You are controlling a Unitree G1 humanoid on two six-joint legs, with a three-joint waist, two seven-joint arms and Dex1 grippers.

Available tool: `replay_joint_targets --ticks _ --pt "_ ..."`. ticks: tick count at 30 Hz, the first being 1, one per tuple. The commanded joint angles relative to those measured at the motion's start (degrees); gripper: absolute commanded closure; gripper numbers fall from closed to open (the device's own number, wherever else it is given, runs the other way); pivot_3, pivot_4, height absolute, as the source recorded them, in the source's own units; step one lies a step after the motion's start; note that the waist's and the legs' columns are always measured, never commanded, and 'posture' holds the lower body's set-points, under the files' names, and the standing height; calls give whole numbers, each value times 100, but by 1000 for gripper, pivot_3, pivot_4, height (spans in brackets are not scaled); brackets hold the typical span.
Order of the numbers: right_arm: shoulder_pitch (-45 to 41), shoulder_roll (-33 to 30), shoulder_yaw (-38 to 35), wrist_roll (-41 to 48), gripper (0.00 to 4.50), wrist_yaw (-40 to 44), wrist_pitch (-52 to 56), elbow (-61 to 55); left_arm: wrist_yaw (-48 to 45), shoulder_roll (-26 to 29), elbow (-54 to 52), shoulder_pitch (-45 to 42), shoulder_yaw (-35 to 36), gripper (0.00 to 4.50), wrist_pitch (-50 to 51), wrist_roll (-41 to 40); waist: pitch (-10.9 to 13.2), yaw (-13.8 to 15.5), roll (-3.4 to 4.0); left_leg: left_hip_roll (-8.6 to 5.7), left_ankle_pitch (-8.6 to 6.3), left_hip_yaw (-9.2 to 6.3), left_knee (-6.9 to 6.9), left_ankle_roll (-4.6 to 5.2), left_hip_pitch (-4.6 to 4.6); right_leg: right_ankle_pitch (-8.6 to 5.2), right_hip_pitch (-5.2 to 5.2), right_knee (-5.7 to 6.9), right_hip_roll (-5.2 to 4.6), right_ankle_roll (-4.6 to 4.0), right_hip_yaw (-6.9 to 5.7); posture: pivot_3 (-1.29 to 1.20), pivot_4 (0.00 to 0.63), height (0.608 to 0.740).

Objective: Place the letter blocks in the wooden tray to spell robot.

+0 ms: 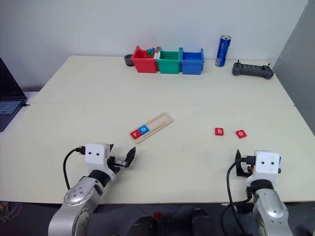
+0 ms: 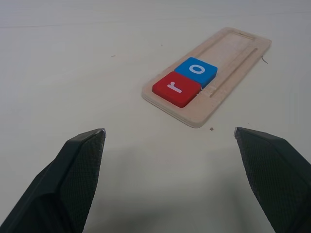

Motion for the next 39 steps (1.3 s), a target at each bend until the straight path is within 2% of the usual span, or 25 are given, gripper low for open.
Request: replay_joint_targets --ticks 1,6,10,14,24,39 --pt "-284 -256 -4 184 0 349 -15 -49 -149 93 -27 -182 102 9 -66 -133 0 -5 0 0 0 0 0 0 0 0 0 0 0 0 0 0 150 740" --pt "-1131 -1114 -201 951 0 1488 106 408 -441 351 182 -470 146 9 59 -299 1 -28 -1 0 0 0 0 1 4 2 4 1 3 -4 -1 0 150 740" --pt "-1837 -1855 -327 1851 0 2706 239 1016 -774 589 343 -690 110 9 75 -452 3 -29 -5 -2 -1 -1 0 2 4 15 6 1 3 -26 -1 0 150 740" --pt "-2232 -2196 -346 2452 0 3267 401 1314 -968 777 643 -907 119 9 -49 -429 6 -23 -9 -2 -1 -2 0 3 4 16 7 0 4 -27 -3 0 150 740" --pt "-2261 -1987 14 2467 0 2981 372 1247 -2085 1291 1811 -1752 -105 9 -635 -463 7 -12 -11 -2 -1 -4 2 2 3 17 7 1 3 -27 -4 0 150 740" --pt "-2133 -1930 -31 2510 0 2514 432 1002 -3581 1944 3540 -2582 -217 9 -1624 -345 7 -19 -10 -1 -1 -8 0 3 3 17 6 2 3 -28 -8 0 150 740"
